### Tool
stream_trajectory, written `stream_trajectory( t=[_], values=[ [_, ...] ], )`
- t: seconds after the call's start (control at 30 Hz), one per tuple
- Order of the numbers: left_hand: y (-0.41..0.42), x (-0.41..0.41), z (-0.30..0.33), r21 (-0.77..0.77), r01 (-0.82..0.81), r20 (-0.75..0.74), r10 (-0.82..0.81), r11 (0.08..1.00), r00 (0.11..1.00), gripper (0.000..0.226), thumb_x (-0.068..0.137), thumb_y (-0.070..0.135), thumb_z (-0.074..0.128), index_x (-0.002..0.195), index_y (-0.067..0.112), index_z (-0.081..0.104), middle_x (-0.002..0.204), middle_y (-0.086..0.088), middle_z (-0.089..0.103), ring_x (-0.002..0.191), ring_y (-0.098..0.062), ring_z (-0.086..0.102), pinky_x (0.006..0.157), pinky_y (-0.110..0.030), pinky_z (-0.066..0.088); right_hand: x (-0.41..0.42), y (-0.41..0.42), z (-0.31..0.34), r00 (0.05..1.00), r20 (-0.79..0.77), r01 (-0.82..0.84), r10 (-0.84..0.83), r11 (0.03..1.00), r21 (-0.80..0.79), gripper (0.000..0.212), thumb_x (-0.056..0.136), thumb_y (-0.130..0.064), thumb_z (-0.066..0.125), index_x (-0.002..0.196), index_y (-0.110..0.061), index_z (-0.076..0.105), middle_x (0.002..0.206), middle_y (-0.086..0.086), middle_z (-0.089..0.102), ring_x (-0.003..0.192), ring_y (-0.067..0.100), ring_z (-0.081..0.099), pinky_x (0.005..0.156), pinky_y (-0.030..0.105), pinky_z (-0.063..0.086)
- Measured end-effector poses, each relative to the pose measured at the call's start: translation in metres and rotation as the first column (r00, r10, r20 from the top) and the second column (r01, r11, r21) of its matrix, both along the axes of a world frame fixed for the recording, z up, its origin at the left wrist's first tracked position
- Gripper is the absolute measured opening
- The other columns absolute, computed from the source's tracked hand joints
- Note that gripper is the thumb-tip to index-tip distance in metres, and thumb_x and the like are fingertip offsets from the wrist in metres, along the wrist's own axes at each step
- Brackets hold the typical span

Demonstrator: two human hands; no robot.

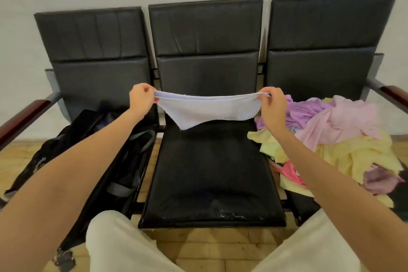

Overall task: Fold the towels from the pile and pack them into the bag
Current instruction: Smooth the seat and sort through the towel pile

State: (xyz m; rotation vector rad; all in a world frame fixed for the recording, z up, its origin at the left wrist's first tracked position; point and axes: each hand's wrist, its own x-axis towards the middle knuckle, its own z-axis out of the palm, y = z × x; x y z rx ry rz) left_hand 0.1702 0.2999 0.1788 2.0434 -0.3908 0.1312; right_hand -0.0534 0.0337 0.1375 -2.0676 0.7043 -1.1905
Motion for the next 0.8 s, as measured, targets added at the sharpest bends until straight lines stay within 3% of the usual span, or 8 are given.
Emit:
stream_trajectory(
  t=[0.1, 0.2, 0.27, 0.37, 0.47, 0.57, 0.7, 0.8],
  values=[
    [0.011, -0.009, -0.039, 0.067, 0.046, -0.075, -0.041, 0.997, 0.996, 0.027, 0.095, 0.002, 0.039, 0.096, -0.001, 0.066, 0.091, -0.013, 0.063, 0.073, -0.019, 0.065, 0.063, -0.016, 0.055, -0.015, 0.005, -0.041, 0.997, -0.073, -0.024, 0.027, 0.999, 0.036, 0.019, 0.091, -0.007, 0.047, 0.095, -0.005, 0.065, 0.093, 0.009, 0.061, 0.084, 0.015, 0.053, 0.072, 0.010, 0.036],
    [0.024, -0.021, -0.092, 0.188, 0.099, -0.149, -0.071, 0.977, 0.986, 0.025, 0.092, 0.000, 0.042, 0.095, -0.003, 0.067, 0.093, -0.020, 0.066, 0.084, -0.029, 0.067, 0.077, -0.037, 0.057, -0.033, 0.015, -0.092, 0.984, -0.176, -0.029, 0.041, 0.997, 0.069, 0.016, 0.090, -0.007, 0.050, 0.094, -0.003, 0.065, 0.090, 0.006, 0.061, 0.084, 0.018, 0.054, 0.076, 0.024, 0.038],
    [0.035, -0.034, -0.130, 0.289, 0.127, -0.196, -0.071, 0.949, 0.978, 0.024, 0.091, 0.000, 0.044, 0.092, -0.002, 0.068, 0.092, -0.022, 0.068, 0.088, -0.034, 0.066, 0.082, -0.043, 0.055, -0.045, 0.022, -0.127, 0.950, -0.302, -0.039, 0.076, 0.991, 0.128, 0.014, 0.089, -0.005, 0.052, 0.093, -0.006, 0.066, 0.092, 0.011, 0.065, 0.086, 0.021, 0.058, 0.078, 0.029, 0.043],
    [0.058, -0.061, -0.179, 0.447, 0.212, -0.265, -0.097, 0.869, 0.959, 0.024, 0.092, 0.000, 0.045, 0.090, 0.001, 0.069, 0.092, -0.016, 0.066, 0.089, -0.030, 0.063, 0.081, -0.037, 0.052, -0.067, 0.037, -0.168, 0.866, -0.472, -0.089, 0.166, 0.979, 0.182, 0.015, 0.088, -0.010, 0.054, 0.092, -0.011, 0.068, 0.093, 0.013, 0.067, 0.086, 0.029, 0.064, 0.075, 0.036, 0.050],
    [0.089, -0.084, -0.211, 0.569, 0.379, -0.315, -0.232, 0.730, 0.920, 0.022, 0.093, 0.000, 0.044, 0.088, -0.001, 0.065, 0.088, -0.011, 0.062, 0.087, -0.028, 0.060, 0.077, -0.036, 0.046, -0.095, 0.062, -0.182, 0.767, -0.596, -0.146, 0.238, 0.969, 0.199, 0.017, 0.090, -0.003, 0.055, 0.100, -0.002, 0.068, 0.101, 0.017, 0.065, 0.091, 0.029, 0.062, 0.080, 0.030, 0.045],
    [0.116, -0.100, -0.227, 0.673, 0.469, -0.326, -0.340, 0.572, 0.882, 0.023, 0.096, 0.005, 0.042, 0.090, 0.002, 0.064, 0.092, -0.012, 0.061, 0.085, -0.026, 0.057, 0.076, -0.035, 0.044, -0.118, 0.078, -0.190, 0.683, -0.657, -0.220, 0.319, 0.948, 0.231, 0.017, 0.092, -0.004, 0.053, 0.101, -0.002, 0.067, 0.098, 0.012, 0.063, 0.082, 0.021, 0.058, 0.073, 0.020, 0.040],
    [0.130, -0.112, -0.235, 0.803, 0.463, -0.305, -0.408, 0.376, 0.861, 0.021, 0.096, 0.012, 0.041, 0.096, 0.011, 0.062, 0.102, -0.007, 0.055, 0.092, -0.025, 0.057, 0.080, -0.036, 0.047, -0.133, 0.082, -0.202, 0.649, -0.656, -0.261, 0.386, 0.923, 0.284, 0.015, 0.090, -0.001, 0.057, 0.102, -0.004, 0.066, 0.094, 0.009, 0.063, 0.069, 0.009, 0.057, 0.065, 0.007, 0.042],
    [0.120, -0.123, -0.231, 0.938, 0.329, -0.254, -0.422, 0.113, 0.870, 0.019, 0.092, 0.020, 0.045, 0.097, 0.013, 0.062, 0.107, -0.008, 0.051, 0.098, -0.027, 0.053, 0.083, -0.036, 0.044, -0.133, 0.083, -0.206, 0.669, -0.616, -0.247, 0.415, 0.906, 0.343, 0.014, 0.088, -0.001, 0.061, 0.100, -0.006, 0.066, 0.087, 0.009, 0.066, 0.070, 0.014, 0.064, 0.072, 0.019, 0.051]
  ],
)
